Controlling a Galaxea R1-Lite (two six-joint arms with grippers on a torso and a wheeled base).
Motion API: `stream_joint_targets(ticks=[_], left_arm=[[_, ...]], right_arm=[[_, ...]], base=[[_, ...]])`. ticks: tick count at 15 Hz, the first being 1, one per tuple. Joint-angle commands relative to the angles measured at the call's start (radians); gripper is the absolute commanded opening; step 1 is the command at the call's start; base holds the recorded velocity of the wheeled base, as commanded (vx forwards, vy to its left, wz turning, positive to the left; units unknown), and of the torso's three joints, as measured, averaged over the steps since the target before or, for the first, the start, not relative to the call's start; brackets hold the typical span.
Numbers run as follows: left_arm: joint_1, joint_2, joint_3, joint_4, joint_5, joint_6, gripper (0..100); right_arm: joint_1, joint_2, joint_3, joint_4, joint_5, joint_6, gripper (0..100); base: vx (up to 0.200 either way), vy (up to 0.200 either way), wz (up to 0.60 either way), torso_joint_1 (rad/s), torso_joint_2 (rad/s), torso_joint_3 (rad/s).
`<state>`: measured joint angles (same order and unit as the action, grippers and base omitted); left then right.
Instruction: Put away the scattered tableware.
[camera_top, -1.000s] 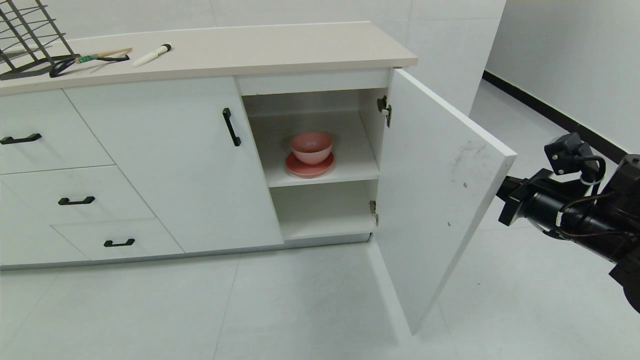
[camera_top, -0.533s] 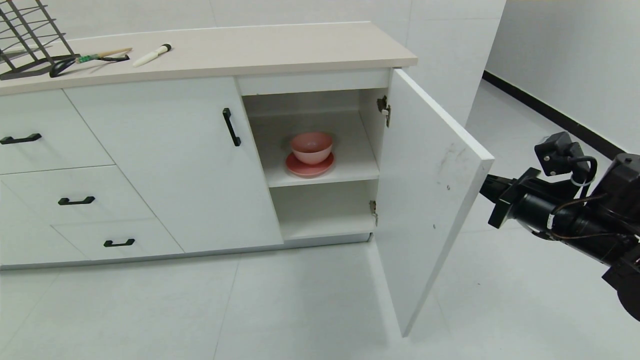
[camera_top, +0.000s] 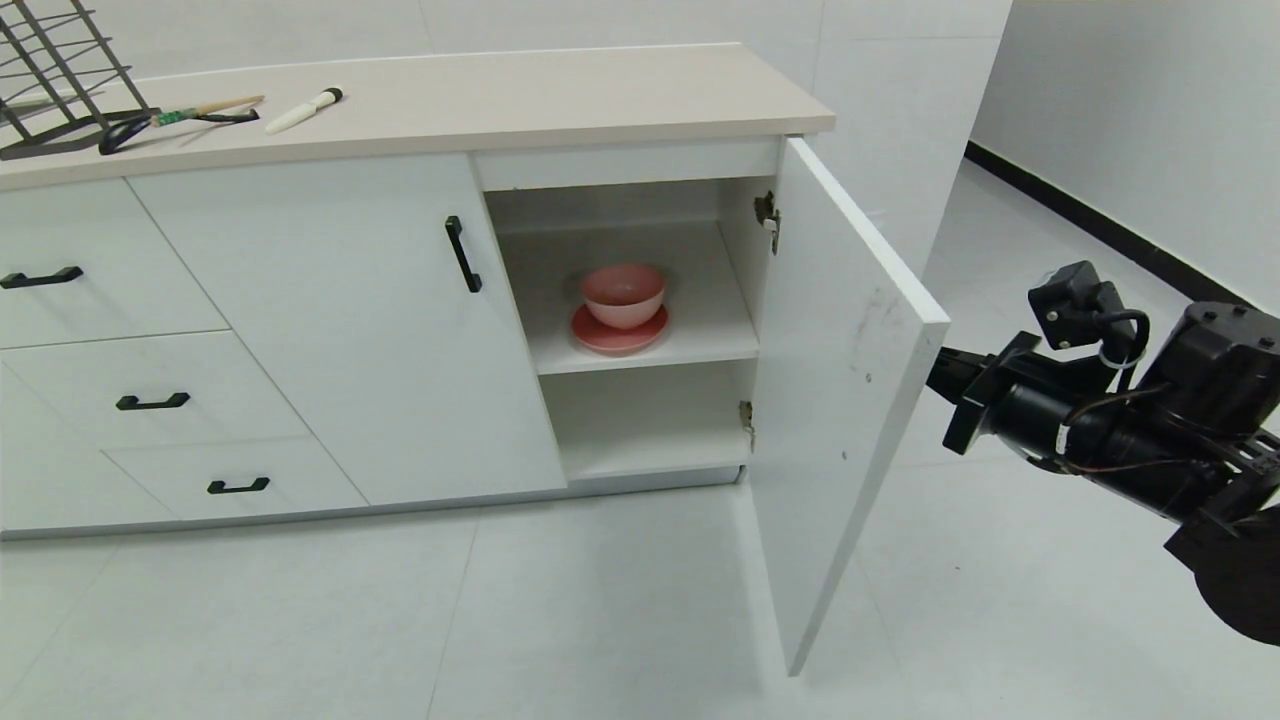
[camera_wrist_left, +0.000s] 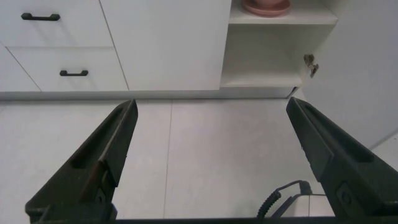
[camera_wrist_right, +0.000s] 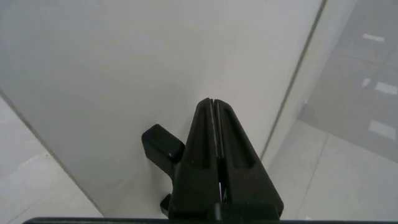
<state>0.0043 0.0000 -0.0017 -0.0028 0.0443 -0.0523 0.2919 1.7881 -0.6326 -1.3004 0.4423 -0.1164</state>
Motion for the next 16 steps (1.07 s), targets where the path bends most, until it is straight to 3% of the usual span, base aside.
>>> stream_joint_targets(ticks=[1,16], left_arm=[[0.000,0.000,0.000,0.000,0.000,0.000,100],[0.000,0.000,0.000,0.000,0.000,0.000,100]], right_arm=[[0.024,0.043,-0.029,0.000,-0.001,0.000,0],[0.156,0.152,-0.127,-0.005,-0.001,0.001,0]], base=[[0.000,0.000,0.00,0.000,0.00,0.000],[0.000,0.000,0.00,0.000,0.00,0.000]])
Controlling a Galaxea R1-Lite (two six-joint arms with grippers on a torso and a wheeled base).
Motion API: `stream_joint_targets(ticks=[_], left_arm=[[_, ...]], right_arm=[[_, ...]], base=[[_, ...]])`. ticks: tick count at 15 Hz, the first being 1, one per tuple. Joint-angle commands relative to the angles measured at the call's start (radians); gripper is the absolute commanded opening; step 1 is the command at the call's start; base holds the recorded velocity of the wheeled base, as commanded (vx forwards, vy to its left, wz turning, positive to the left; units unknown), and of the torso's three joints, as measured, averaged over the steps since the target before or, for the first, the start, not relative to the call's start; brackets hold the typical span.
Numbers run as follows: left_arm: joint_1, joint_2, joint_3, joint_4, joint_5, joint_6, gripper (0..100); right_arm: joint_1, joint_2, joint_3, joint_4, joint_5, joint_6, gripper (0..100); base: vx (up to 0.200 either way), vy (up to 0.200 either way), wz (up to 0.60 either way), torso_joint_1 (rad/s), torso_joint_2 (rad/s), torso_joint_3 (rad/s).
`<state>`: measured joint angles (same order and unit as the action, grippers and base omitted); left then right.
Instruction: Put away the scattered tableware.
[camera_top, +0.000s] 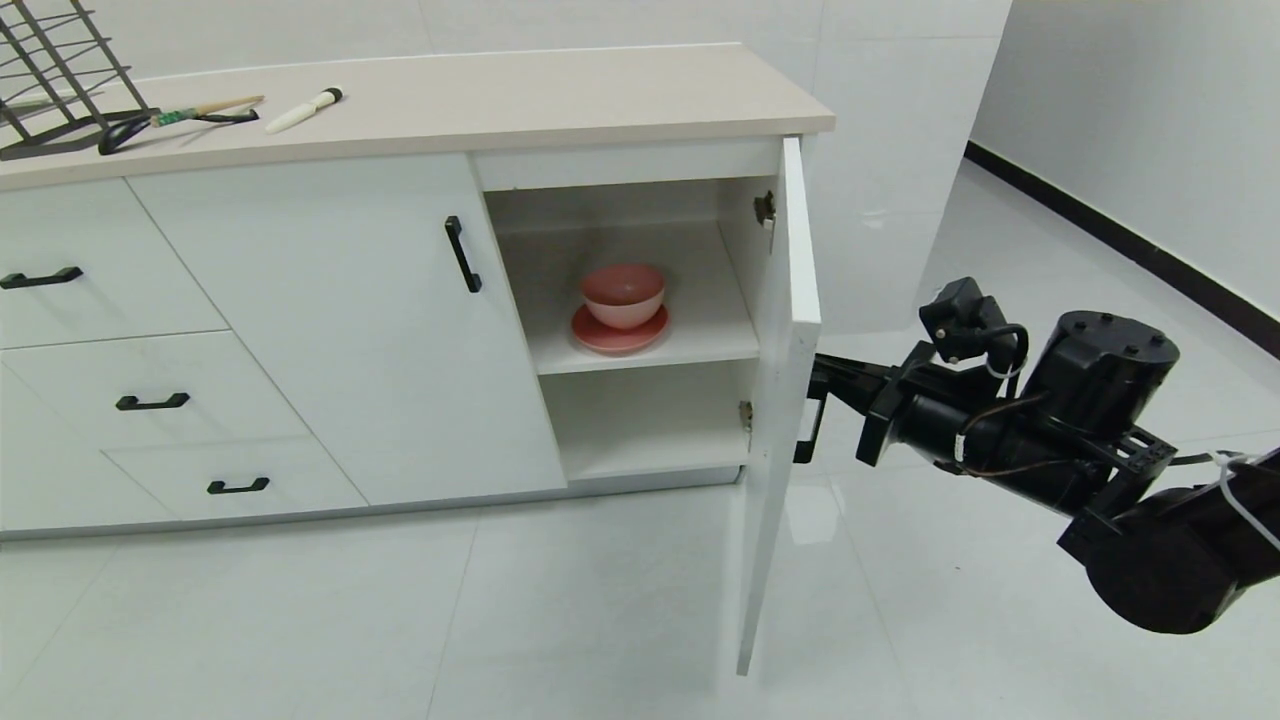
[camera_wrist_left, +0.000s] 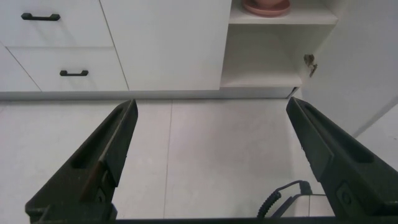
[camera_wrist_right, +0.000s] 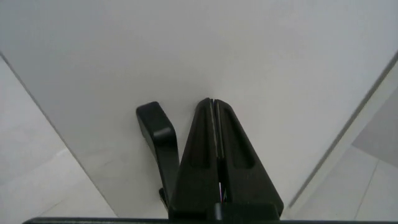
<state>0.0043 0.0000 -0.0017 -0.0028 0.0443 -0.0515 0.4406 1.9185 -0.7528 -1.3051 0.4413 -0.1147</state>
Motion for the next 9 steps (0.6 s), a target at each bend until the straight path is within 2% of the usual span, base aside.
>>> stream_joint_targets(ticks=[1,6,9], left_arm=[[0.000,0.000,0.000,0.000,0.000,-0.001,100],[0.000,0.000,0.000,0.000,0.000,-0.001,100],[0.000,0.000,0.000,0.000,-0.001,-0.001,100]], right_arm=[[0.018,0.036,-0.017,0.000,0.001,0.000,0],[0.084,0.100,-0.079,-0.006,0.001,0.001,0],[0.110,0.171,-0.188,-0.010,-0.001,0.009,0]], base=[[0.000,0.000,0.00,0.000,0.00,0.000],[0.000,0.000,0.00,0.000,0.00,0.000],[0.000,0.000,0.00,0.000,0.00,0.000]])
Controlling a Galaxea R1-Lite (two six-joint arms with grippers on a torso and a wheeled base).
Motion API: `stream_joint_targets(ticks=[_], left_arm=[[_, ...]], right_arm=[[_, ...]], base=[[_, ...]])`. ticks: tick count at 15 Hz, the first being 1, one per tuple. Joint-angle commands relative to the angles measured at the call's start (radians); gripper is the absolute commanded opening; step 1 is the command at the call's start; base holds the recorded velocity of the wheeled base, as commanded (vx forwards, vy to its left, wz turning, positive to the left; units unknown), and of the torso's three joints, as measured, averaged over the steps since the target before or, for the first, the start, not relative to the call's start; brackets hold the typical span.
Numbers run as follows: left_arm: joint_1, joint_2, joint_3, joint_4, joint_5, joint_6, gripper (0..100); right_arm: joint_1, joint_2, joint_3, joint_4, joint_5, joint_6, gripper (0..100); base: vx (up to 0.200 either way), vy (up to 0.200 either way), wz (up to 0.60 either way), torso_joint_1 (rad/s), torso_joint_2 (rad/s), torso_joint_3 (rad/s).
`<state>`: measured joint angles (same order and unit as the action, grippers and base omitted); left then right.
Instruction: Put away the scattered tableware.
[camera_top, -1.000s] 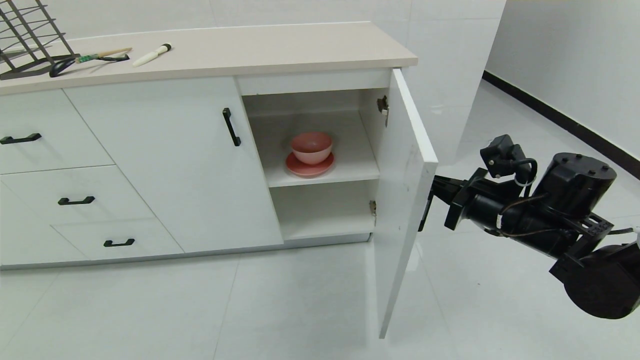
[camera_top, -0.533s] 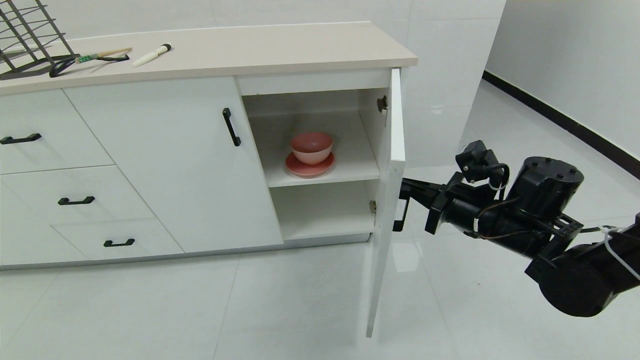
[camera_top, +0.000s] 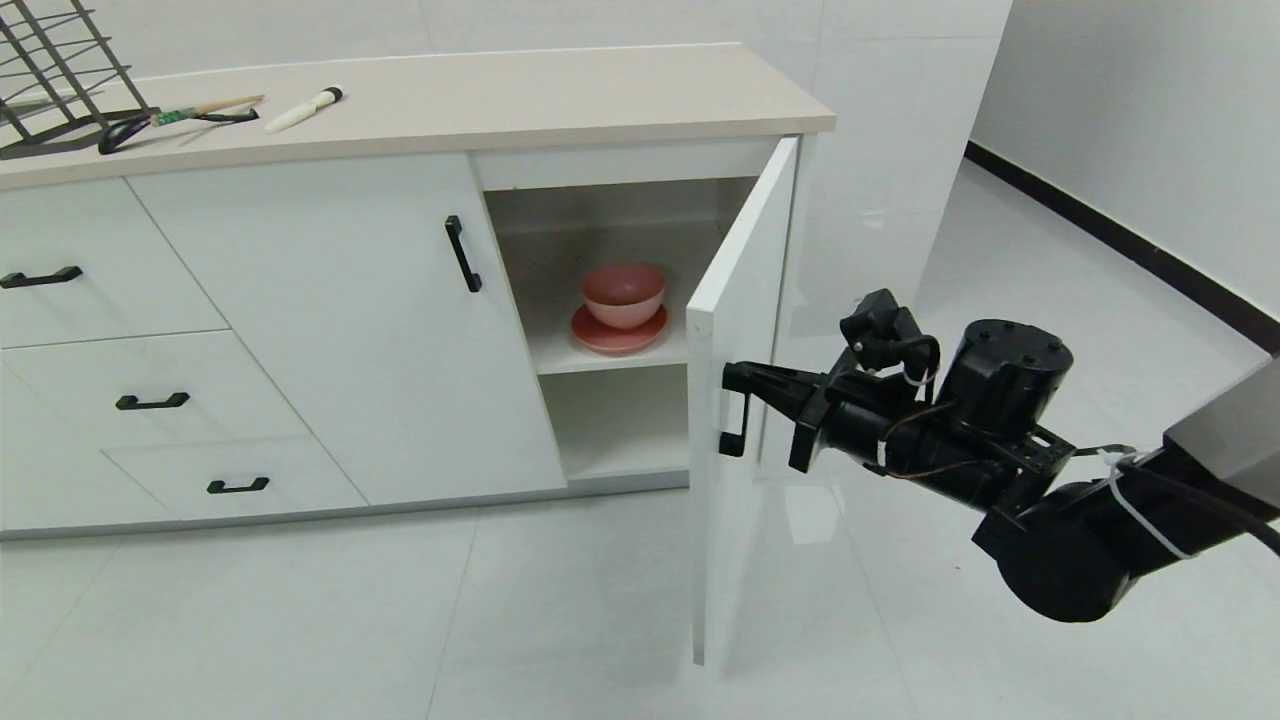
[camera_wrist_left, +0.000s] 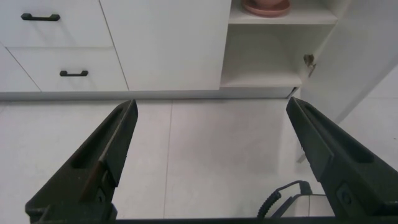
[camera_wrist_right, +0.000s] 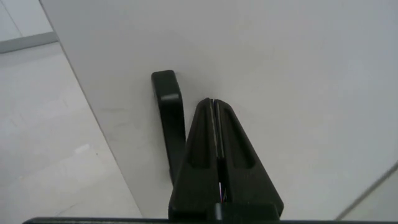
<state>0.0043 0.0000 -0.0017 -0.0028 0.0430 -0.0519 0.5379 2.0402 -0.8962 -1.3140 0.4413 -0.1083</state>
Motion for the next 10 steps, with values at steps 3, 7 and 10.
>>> stream_joint_targets(ticks=[3,7,10], left_arm=[[0.000,0.000,0.000,-0.002,0.002,0.000,100],[0.000,0.000,0.000,0.000,0.000,0.000,100],[0.000,0.000,0.000,0.000,0.000,0.000,100]], right_arm=[[0.048,0.160,-0.178,-0.001,-0.001,0.016,0],[0.134,0.311,-0.375,-0.016,-0.004,0.030,0],[0.143,0.420,-0.518,-0.025,-0.016,0.055,0]], base=[[0.000,0.000,0.00,0.000,0.00,0.000],[0.000,0.000,0.00,0.000,0.00,0.000],[0.000,0.000,0.00,0.000,0.00,0.000]])
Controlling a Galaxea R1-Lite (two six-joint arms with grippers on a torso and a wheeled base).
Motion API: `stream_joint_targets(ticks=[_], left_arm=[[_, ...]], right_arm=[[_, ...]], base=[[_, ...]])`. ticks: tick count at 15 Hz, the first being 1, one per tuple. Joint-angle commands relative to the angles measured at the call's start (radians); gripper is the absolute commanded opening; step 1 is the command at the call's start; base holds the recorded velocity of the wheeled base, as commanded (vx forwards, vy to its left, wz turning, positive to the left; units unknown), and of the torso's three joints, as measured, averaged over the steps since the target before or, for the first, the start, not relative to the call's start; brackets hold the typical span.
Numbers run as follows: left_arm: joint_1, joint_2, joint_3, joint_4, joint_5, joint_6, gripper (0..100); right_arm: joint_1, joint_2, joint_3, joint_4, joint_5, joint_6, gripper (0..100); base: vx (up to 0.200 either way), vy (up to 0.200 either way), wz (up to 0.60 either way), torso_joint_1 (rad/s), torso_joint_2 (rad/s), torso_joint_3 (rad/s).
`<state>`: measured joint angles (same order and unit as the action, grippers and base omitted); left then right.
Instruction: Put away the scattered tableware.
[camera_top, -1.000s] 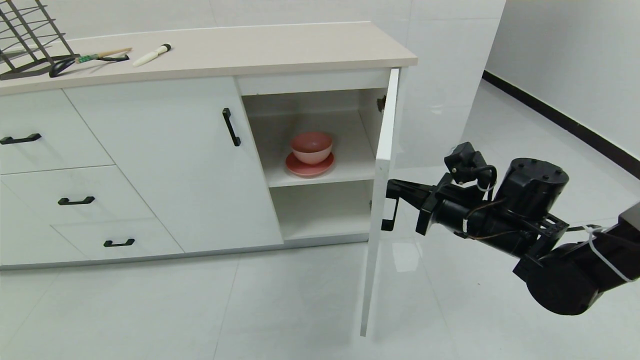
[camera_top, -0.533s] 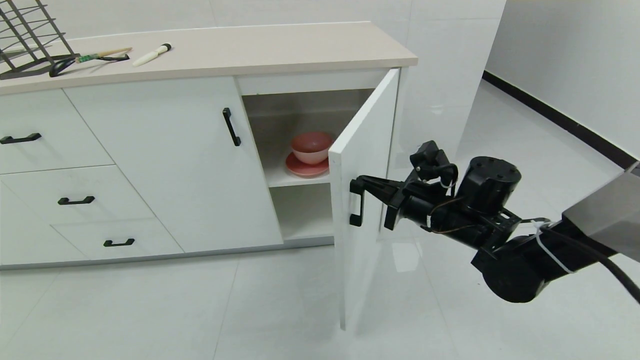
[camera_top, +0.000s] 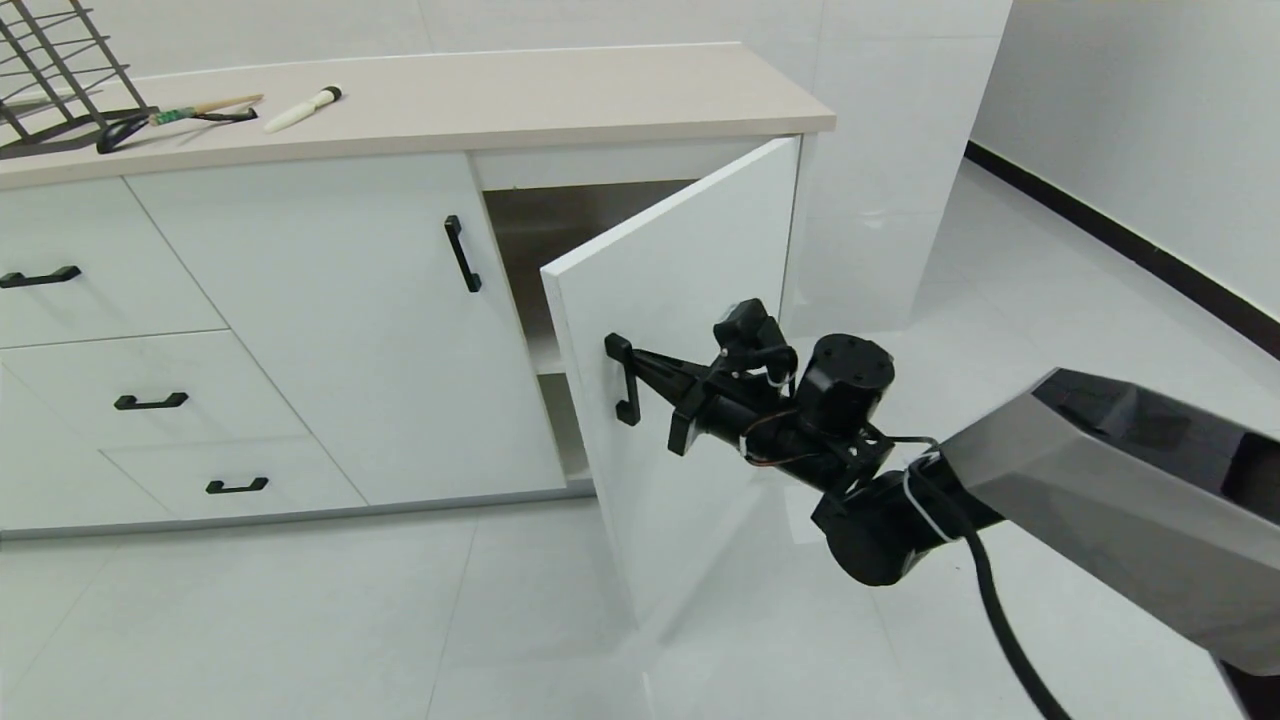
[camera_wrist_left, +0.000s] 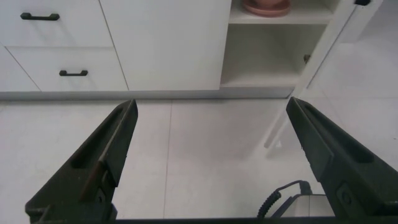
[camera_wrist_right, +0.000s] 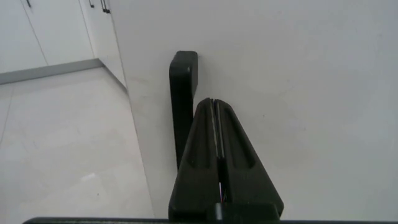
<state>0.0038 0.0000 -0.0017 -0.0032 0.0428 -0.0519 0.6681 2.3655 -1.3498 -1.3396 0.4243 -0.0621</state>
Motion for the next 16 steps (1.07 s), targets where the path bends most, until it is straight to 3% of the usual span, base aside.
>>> stream_joint_targets(ticks=[1,6,8,14,16], left_arm=[[0.001,0.000,0.000,0.000,0.000,0.000,100],[0.001,0.000,0.000,0.000,0.000,0.000,100],[0.001,0.000,0.000,0.000,0.000,0.000,100],[0.001,0.000,0.000,-0.001,0.002,-0.003,100],[0.001,0.000,0.000,0.000,0.002,-0.003,100]], right_arm=[[0.011,0.116,-0.068,0.000,-0.015,0.013,0],[-0.045,0.126,-0.097,0.000,-0.019,0.013,0],[-0.056,0.093,-0.045,0.002,-0.019,0.015,0],[-0.076,-0.262,0.474,-0.007,-0.019,0.007,0],[-0.122,-0.453,0.687,-0.007,-0.018,0.001,0]], base=[[0.000,0.000,0.00,0.000,0.00,0.000],[0.000,0.000,0.00,0.000,0.00,0.000],[0.000,0.000,0.00,0.000,0.00,0.000],[0.000,0.000,0.00,0.000,0.00,0.000],[0.000,0.000,0.00,0.000,0.00,0.000]])
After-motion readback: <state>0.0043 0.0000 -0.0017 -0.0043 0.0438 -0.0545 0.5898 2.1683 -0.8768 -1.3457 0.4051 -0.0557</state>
